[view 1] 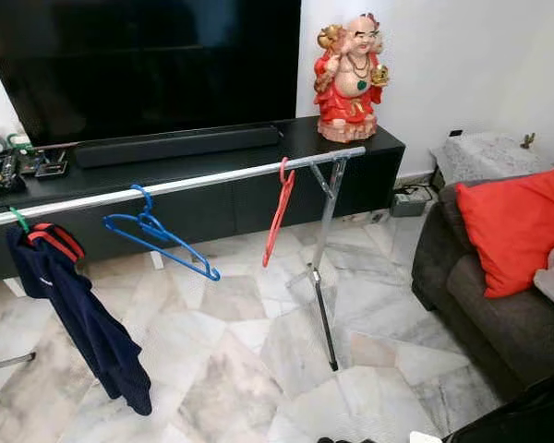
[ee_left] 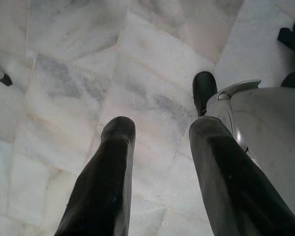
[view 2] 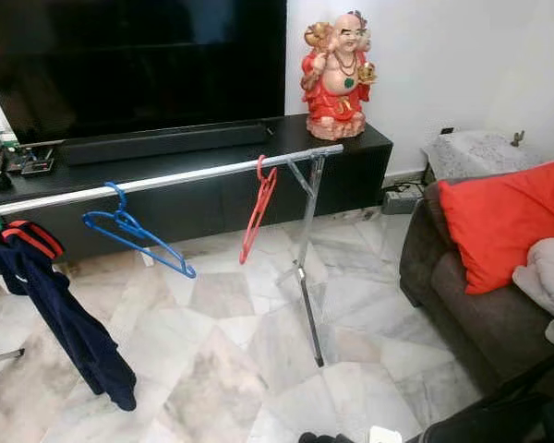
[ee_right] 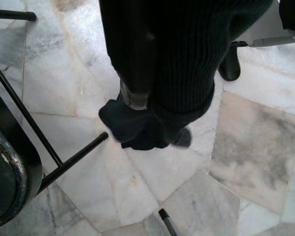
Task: Hang hanger
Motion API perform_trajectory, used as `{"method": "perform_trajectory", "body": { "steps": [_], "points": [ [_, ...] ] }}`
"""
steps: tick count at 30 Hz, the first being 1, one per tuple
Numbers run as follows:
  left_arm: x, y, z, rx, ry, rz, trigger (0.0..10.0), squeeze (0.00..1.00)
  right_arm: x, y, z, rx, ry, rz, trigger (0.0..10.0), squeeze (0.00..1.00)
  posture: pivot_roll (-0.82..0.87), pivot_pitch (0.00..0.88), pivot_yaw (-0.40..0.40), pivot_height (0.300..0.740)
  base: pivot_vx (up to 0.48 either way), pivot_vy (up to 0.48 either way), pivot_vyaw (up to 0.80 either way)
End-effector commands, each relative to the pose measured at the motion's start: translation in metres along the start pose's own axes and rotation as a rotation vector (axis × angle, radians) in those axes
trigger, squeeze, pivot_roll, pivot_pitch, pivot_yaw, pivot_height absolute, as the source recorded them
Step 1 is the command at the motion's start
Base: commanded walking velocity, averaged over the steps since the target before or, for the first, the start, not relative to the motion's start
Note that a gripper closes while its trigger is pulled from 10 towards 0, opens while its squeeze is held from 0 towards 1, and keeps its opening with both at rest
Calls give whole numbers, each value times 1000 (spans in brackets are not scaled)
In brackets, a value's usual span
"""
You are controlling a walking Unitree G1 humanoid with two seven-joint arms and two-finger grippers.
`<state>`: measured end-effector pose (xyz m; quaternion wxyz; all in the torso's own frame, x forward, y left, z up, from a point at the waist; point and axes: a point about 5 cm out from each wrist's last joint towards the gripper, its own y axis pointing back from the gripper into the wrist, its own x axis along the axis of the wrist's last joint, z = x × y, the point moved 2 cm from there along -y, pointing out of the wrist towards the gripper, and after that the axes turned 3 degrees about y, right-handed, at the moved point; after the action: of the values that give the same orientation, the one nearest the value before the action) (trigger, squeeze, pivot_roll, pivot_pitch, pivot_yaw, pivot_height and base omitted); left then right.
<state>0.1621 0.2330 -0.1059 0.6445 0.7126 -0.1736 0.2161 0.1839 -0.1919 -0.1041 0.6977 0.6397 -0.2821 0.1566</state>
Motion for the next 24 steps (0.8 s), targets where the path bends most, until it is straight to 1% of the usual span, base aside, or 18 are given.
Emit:
{"method": "perform_trajectory", "body": {
  "steps": [1, 2, 9, 12, 13, 14, 17, 19, 21, 22, 24],
  "points": [
    [-2, 1, -8, 17, 0, -10, 10000, 0, 0, 0, 0, 3, 6, 1, 10000, 0, 87, 0, 43, 740, 0, 0, 0],
    [-3, 2, -11, 22, 1, -13, 10000, 0, 0, 0, 0, 5, 9, 2, 10000, 0, 87, 0, 43, 740, 0, 0, 0],
    [-4, 2, -15, 30, 3, -17, 10000, 0, 1, 0, 0, 4, 2, 7, 10000, 0, 92, 0, 41, 740, 0, 0, 0],
    [7, 1, -15, 37, -17, 37, 10000, 0, 2, 0, -1, 5, 1, 8, 10000, 0, 91, 0, 42, 740, 0, 0, 0],
    [16, 0, -13, 34, -19, 70, 10000, 0, 2, 0, -1, 6, 1, 8, 10000, 0, 91, 0, 42, 740, 0, 0, 0],
    [32, -1, -9, 24, -10, 133, 10000, 0, 3, 0, -1, 8, -1, 10, 10000, 0, 95, 0, 38, 740, 0, 0, 0],
    [71, -2, -5, 14, -15, 277, 10000, 0, 3, 0, -2, 13, 1, 11, 10000, 0, 100, 0, 37, 740, 0, 0, 0],
    [81, -1, -3, 6, -22, 316, 10000, 0, 3, 0, -2, 13, 1, 11, 10000, 0, 95, 0, 39, 740, 0, 0, 0],
    [111, 4, -2, -7, -16, 453, 10000, 0, 3, 0, -2, 13, -2, 11, 10000, 0, 90, 0, 41, 740, 0, 0, 0],
    [111, 4, -2, -7, -16, 453, 10000, 0, 3, 0, -2, 13, -2, 11, 10000, 0, 90, 0, 41, 740, 0, 0, 0],
    [127, 9, 0, -15, -19, 533, 10000, 0, 3, 0, -3, 15, -2, 13, 10000, 0, 90, 0, 42, 740, 0, 0, 0]
  ]
}}
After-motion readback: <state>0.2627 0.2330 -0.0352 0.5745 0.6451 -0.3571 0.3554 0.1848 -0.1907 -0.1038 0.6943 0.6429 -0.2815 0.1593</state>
